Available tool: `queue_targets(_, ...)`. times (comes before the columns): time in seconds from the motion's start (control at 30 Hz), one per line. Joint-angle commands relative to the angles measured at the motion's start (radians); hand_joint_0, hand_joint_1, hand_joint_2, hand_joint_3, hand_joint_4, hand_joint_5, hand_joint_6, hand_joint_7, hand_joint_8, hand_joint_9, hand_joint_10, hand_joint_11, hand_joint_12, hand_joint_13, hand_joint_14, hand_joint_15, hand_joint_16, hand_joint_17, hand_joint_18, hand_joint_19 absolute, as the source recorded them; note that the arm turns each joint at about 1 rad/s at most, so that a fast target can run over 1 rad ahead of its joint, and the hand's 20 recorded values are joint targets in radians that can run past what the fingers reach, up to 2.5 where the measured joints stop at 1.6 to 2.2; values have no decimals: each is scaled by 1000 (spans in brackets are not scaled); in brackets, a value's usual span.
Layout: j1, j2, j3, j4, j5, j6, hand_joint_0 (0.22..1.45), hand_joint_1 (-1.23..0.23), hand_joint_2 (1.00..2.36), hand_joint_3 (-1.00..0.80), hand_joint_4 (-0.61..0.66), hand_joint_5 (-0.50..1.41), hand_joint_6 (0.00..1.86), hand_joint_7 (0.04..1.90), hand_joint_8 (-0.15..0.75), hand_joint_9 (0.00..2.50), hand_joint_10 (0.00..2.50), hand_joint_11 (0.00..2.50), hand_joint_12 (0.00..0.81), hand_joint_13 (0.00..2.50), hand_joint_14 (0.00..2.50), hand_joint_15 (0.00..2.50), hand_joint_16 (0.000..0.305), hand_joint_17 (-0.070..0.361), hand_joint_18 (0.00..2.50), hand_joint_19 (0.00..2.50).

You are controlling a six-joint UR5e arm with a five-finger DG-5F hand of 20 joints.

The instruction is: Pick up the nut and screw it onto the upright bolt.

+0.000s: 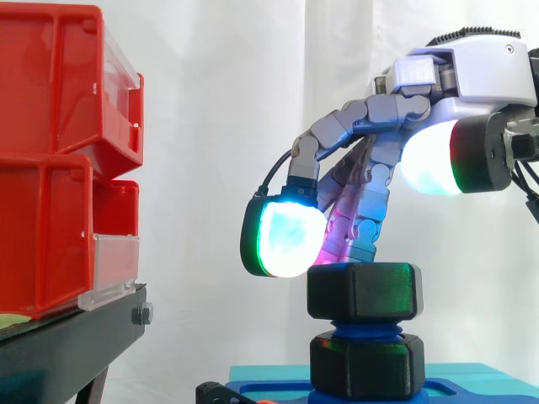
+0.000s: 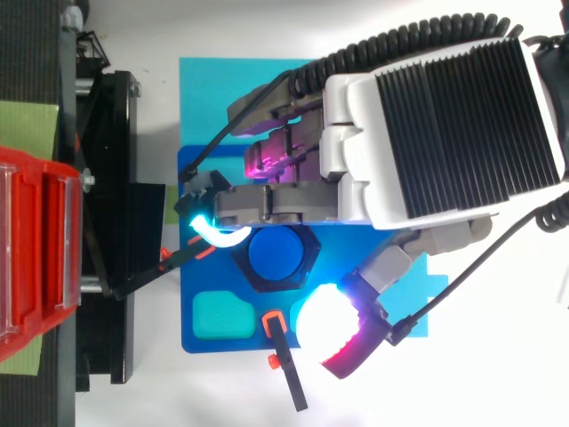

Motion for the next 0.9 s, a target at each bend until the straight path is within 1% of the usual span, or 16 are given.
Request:
queue_targets(0.0,1,0,-3,0,-2,2,521,-308,1000,-500,213,-55,503,754,241,1211,0,0,154,946,0,0,15,34,667,91)
queue_targets(0.1,-4,0,-1,-3,-5,-1,521,-309,1000,-500,221,-51,503,768,239,1211,0,0,153,947,0,0,15,34,669,89)
queue_targets(0.17,-4,1,-1,-3,-5,-1,521,-309,1000,-500,216,-48,503,784,243,1214,0,0,151,947,0,0,15,34,671,94)
queue_targets(0.2,-7,0,-3,-5,-10,-1,521,-309,1000,-500,222,-45,503,789,244,1217,0,0,154,949,0,0,15,34,671,93)
queue_targets(0.37,-10,1,-4,-8,-10,-2,521,-306,1000,-500,237,-25,504,879,244,1231,0,0,153,960,0,0,15,34,678,101)
queue_targets(0.4,-12,1,-18,0,-11,-1,523,-303,1000,-500,246,-19,505,929,245,1250,0,0,153,963,0,0,15,34,682,102)
queue_targets(0.47,-13,1,-27,14,-14,-1,524,-299,1000,-500,243,3,505,1045,249,1261,0,0,150,974,0,0,15,33,692,107)
queue_targets(0.53,-15,1,-27,15,-14,-1,526,-297,1000,-500,237,9,505,1093,255,1275,0,0,153,1000,0,0,15,33,706,114)
queue_targets(0.6,-16,1,-27,14,-14,-1,534,-294,1000,-500,183,30,504,1293,254,1314,0,0,146,1016,0,0,14,31,733,127)
queue_targets(0.63,-16,1,-27,14,-16,-1,534,-294,1000,-500,183,32,505,1308,254,1315,0,0,147,1018,0,0,13,30,735,125)
queue_targets(0.7,-19,1,-27,12,-19,-1,538,-292,1000,-500,135,49,504,1408,250,1353,0,0,138,1043,0,0,13,29,776,134)
queue_targets(0.73,-21,1,-27,12,-19,-1,539,-293,1000,-500,127,53,504,1419,251,1359,0,0,138,1051,0,0,12,28,787,134)
queue_targets(0.87,-35,1,-27,11,-31,-2,541,-300,1000,-500,88,68,502,1540,256,1429,0,0,133,1104,0,0,12,27,847,167)
